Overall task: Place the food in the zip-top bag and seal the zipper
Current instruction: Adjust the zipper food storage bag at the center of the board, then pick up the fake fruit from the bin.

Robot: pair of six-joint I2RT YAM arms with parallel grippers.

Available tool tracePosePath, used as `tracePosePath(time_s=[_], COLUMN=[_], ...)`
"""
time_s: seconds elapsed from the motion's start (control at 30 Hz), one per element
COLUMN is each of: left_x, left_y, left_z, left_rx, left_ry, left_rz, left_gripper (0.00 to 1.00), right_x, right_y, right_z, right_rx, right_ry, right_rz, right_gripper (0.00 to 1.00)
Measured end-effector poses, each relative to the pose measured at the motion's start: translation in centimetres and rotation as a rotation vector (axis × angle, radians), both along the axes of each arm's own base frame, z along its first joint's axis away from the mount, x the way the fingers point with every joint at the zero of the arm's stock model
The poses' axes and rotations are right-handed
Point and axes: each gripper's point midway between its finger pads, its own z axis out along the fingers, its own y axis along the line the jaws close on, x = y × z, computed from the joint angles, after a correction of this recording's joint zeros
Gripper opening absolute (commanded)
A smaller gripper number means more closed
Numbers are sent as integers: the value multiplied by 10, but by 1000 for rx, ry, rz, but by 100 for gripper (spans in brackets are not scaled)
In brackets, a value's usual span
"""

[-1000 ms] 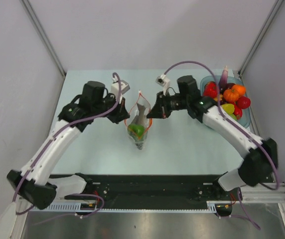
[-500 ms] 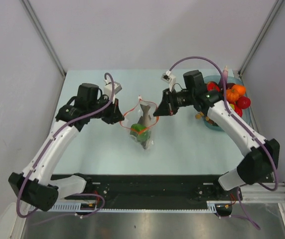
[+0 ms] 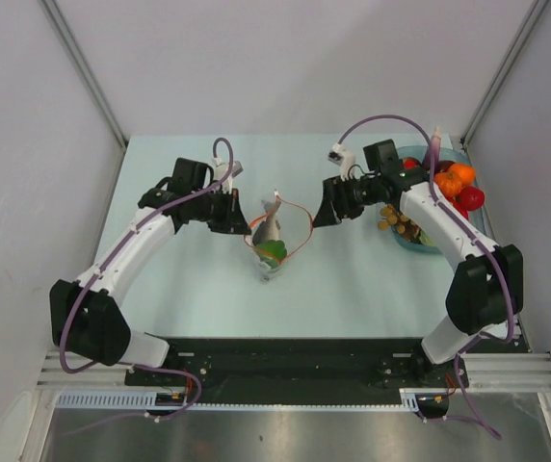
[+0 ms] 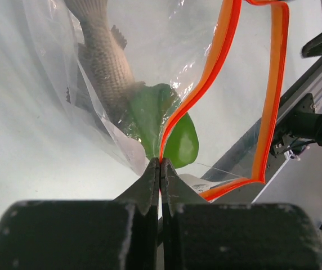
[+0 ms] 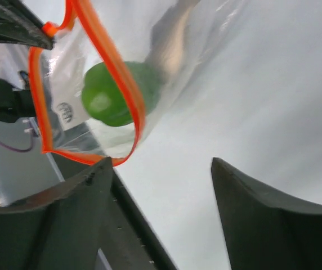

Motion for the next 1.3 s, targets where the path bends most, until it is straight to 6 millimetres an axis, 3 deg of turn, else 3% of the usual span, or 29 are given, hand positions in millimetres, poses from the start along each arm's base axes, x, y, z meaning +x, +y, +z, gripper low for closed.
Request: tracePosePath(time_s=[0.13,0.37,0.5,0.67,0.8,0.93,1.13,1.3], left_x=[3,10,12,11,11,11,13,17], left_y=[-5,-11,-12,-14,-14,-15,-16,-17], left_z=[3,10,9,10,10,10,11,14], left_rx=[-29,-65,-69,-78,-81,-83,-90,-93], left_ry=[8,3,10,11,8,10,-1,-9], left_rz=[4,5,8,0,-2,-5,-9,-10], left_gripper=[0,0,0,0,0,0,0,0], right_x=[22,61,70,69,72,70,65,73], right_y=[-30,-130,-192,-244,-267,-284,-296,-299], right_z=[13,36,33,18,8,1,-6,-23], right_rx=[-10,-141,-281,-459,-548,-645,-759,-805], right_ry=[-62,-223,-270,-296,-306,-375,-516,-580], right_rz=[-89,-311,-398,-392,-337,-164,156,354], right_gripper=[83,98,98,94,95,97,97,95])
